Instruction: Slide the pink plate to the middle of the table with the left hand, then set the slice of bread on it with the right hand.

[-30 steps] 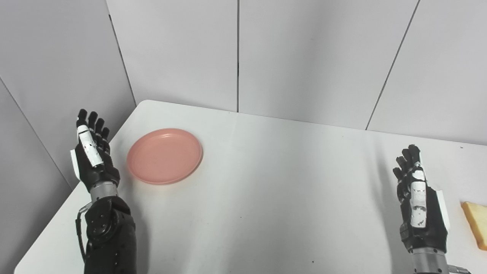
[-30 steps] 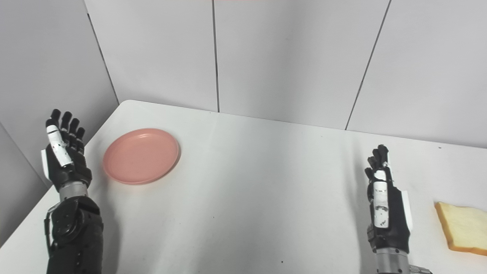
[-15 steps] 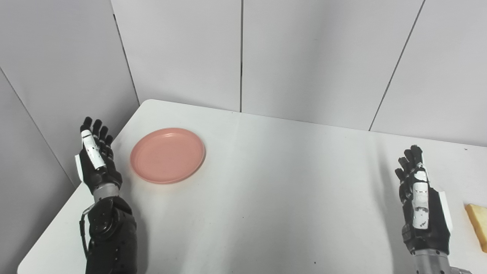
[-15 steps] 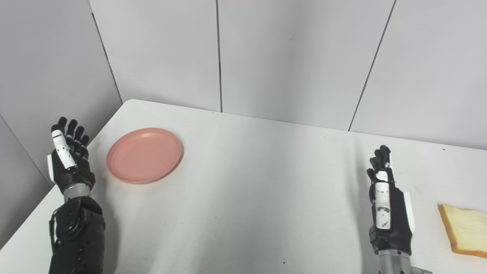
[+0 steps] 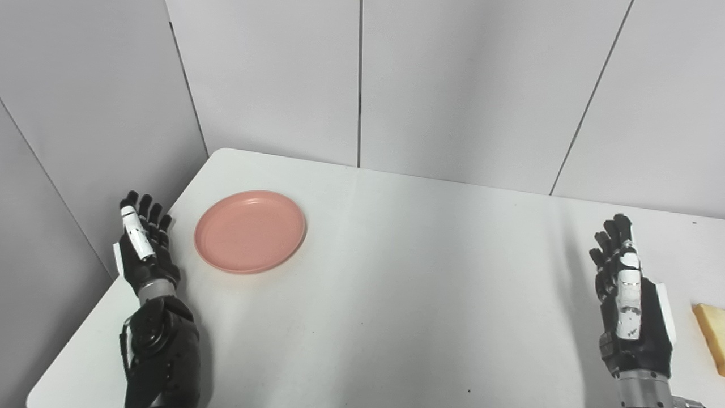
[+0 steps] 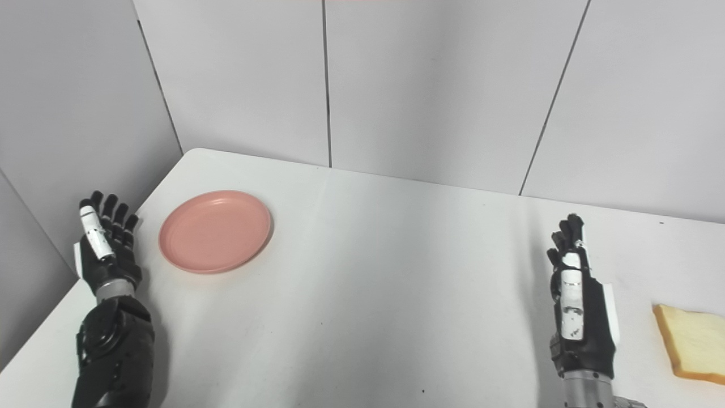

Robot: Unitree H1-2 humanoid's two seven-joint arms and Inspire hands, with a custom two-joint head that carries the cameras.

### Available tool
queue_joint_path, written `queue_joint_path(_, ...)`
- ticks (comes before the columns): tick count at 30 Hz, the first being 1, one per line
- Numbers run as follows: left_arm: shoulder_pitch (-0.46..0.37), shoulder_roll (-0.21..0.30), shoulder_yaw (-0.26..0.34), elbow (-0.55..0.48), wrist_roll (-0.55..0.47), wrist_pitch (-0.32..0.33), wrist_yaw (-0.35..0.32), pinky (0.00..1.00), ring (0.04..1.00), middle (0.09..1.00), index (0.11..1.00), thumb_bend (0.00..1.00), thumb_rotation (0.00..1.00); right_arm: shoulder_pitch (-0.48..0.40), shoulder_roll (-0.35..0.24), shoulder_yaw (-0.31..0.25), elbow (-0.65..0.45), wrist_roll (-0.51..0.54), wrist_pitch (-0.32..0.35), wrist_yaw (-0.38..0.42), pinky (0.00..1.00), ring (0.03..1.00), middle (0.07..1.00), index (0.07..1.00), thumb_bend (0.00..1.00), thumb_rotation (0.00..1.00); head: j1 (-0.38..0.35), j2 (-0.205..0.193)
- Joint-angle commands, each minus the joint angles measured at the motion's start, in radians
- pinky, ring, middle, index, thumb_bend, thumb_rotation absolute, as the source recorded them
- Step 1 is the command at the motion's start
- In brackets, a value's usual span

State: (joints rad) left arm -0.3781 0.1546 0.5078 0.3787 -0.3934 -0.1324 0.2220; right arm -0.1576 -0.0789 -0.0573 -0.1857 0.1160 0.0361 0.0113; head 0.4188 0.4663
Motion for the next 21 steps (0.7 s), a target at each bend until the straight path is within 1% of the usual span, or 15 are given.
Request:
queue_joint_path(1, -0.039, 0.027, -0.001, 0.020, -0.004, -0.036, -0.014, 0.92, 0.929, 0.923, 0.899, 0.41, 0.94, -0.024, 0.003, -0.004, -0.036, 0.005, 0.001, 0.002, 1.00, 1.000, 1.000, 1.000, 0.34, 1.00, 0.000, 0.003)
queue_joint_path(5, -0.055, 0.037, 0.000, 0.078, -0.011, -0.052, -0.025, 0.92, 0.927, 0.922, 0.906, 0.41, 0.94, -0.024, 0.002, -0.001, -0.044, 0.005, 0.016, 0.004, 1.00, 1.000, 1.000, 1.000, 0.35, 1.00, 0.000, 0.004)
queue_joint_path(7, -0.060, 0.038, 0.000, 0.092, -0.019, -0.045, -0.029, 0.92, 0.928, 0.925, 0.911, 0.41, 0.95, -0.024, 0.001, -0.001, -0.039, 0.008, 0.012, 0.007, 1.00, 1.000, 1.000, 1.000, 0.36, 1.00, -0.001, 0.004)
queue_joint_path(9, -0.066, 0.037, 0.000, 0.106, -0.019, -0.040, -0.027, 0.91, 0.919, 0.916, 0.900, 0.40, 0.95, -0.025, 0.004, -0.003, -0.037, 0.003, 0.008, 0.002, 1.00, 1.000, 1.000, 1.000, 0.36, 1.00, -0.002, 0.004)
queue_joint_path(12, -0.078, 0.037, -0.001, 0.142, -0.037, -0.041, -0.045, 0.90, 0.920, 0.913, 0.890, 0.40, 0.94, -0.025, 0.006, -0.003, -0.038, 0.000, 0.007, 0.001, 1.00, 1.000, 1.000, 1.000, 0.36, 1.00, -0.002, 0.004)
queue_joint_path(13, -0.082, 0.038, -0.002, 0.153, -0.042, -0.042, -0.052, 0.91, 0.931, 0.923, 0.906, 0.38, 0.98, -0.025, 0.006, -0.003, -0.039, 0.001, 0.007, 0.001, 1.00, 1.000, 1.000, 1.000, 0.35, 1.00, -0.002, 0.004)
queue_joint_path(16, -0.093, 0.039, -0.004, 0.185, -0.047, -0.038, -0.065, 0.90, 0.933, 0.924, 0.916, 0.37, 1.00, -0.025, 0.009, -0.003, -0.040, 0.002, 0.010, -0.001, 1.00, 1.000, 1.000, 1.000, 0.35, 1.00, -0.006, 0.007)
queue_joint_path(19, -0.095, 0.039, -0.016, 0.199, -0.042, -0.036, -0.083, 0.94, 0.945, 0.936, 0.933, 0.39, 1.00, -0.026, 0.012, -0.005, -0.037, 0.006, 0.007, -0.001, 1.00, 0.998, 1.000, 1.000, 0.37, 1.00, -0.010, 0.010)
queue_joint_path(21, -0.094, 0.033, -0.032, 0.200, -0.032, -0.035, -0.088, 0.95, 0.947, 0.934, 0.929, 0.40, 0.99, -0.025, 0.017, -0.004, -0.042, 0.005, 0.010, -0.004, 1.00, 0.997, 1.000, 1.000, 0.37, 1.00, -0.015, 0.012)
